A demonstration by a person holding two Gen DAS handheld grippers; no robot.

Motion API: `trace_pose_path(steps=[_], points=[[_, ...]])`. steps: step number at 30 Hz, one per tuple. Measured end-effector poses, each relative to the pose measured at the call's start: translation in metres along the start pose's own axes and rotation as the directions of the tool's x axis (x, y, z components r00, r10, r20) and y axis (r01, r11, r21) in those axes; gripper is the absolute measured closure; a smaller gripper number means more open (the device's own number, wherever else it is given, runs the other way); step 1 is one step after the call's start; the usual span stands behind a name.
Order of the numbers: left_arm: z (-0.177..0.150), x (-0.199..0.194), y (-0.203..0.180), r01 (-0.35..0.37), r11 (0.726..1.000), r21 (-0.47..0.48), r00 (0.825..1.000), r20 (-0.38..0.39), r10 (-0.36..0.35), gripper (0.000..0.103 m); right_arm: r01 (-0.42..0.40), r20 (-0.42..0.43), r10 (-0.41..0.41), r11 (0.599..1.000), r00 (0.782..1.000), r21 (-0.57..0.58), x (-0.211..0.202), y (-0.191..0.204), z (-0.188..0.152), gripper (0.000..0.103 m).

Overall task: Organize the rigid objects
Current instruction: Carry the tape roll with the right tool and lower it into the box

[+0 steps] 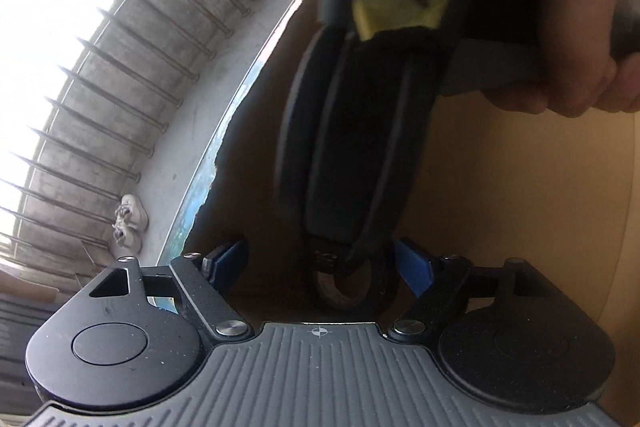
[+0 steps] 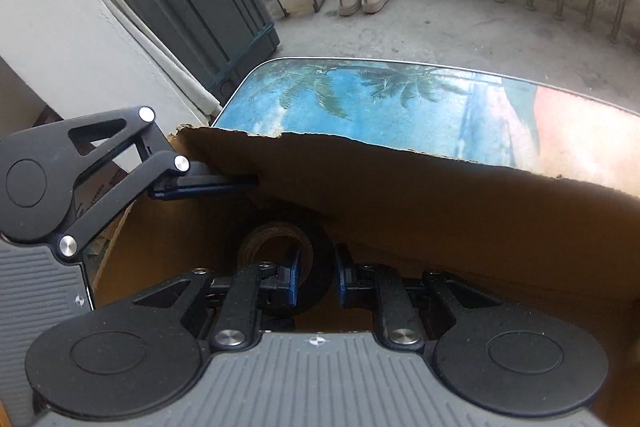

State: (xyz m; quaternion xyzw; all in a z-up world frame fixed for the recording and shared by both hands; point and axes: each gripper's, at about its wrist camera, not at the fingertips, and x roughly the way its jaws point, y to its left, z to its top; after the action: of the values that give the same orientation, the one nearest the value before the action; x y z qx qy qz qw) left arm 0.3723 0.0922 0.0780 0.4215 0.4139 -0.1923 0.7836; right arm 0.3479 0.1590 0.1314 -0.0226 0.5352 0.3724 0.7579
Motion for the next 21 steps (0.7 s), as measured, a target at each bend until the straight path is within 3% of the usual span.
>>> trace_pose_path(steps=[3,7,12,16,19,21], points=[[-0.001,0.007,-0.004,-0.032,0.997,0.065,0.998,-0.056,0.035,0.034,0.0,-0.024,0.0,1.0,1.0,0.016,0.011,0.0,0.003,0.085],[-0.007,0.011,0.002,-0.014,0.998,0.058,0.996,-0.091,0.019,0.05,0.0,-0.019,0.001,0.999,1.0,0.04,0.014,-0.001,0.002,0.085],[-0.013,0.011,0.006,-0.04,0.997,0.072,0.994,-0.103,0.047,0.053,-0.009,-0.004,0.009,0.998,1.0,0.07,0.017,-0.004,0.004,0.085],[-0.014,0.021,0.001,-0.08,0.985,0.154,0.981,-0.161,0.105,0.069,-0.007,0.005,0.006,0.998,1.0,0.07,0.018,-0.003,0.0,0.084],[-0.015,0.02,0.004,-0.101,0.982,0.162,0.978,-0.167,0.128,0.07,-0.024,0.009,0.023,0.996,1.0,0.089,0.011,-0.006,-0.004,0.083],[-0.017,0.019,0.002,-0.151,0.968,0.201,0.968,-0.171,0.186,0.07,-0.023,0.009,0.022,0.996,1.0,0.084,0.006,-0.007,-0.008,0.083]])
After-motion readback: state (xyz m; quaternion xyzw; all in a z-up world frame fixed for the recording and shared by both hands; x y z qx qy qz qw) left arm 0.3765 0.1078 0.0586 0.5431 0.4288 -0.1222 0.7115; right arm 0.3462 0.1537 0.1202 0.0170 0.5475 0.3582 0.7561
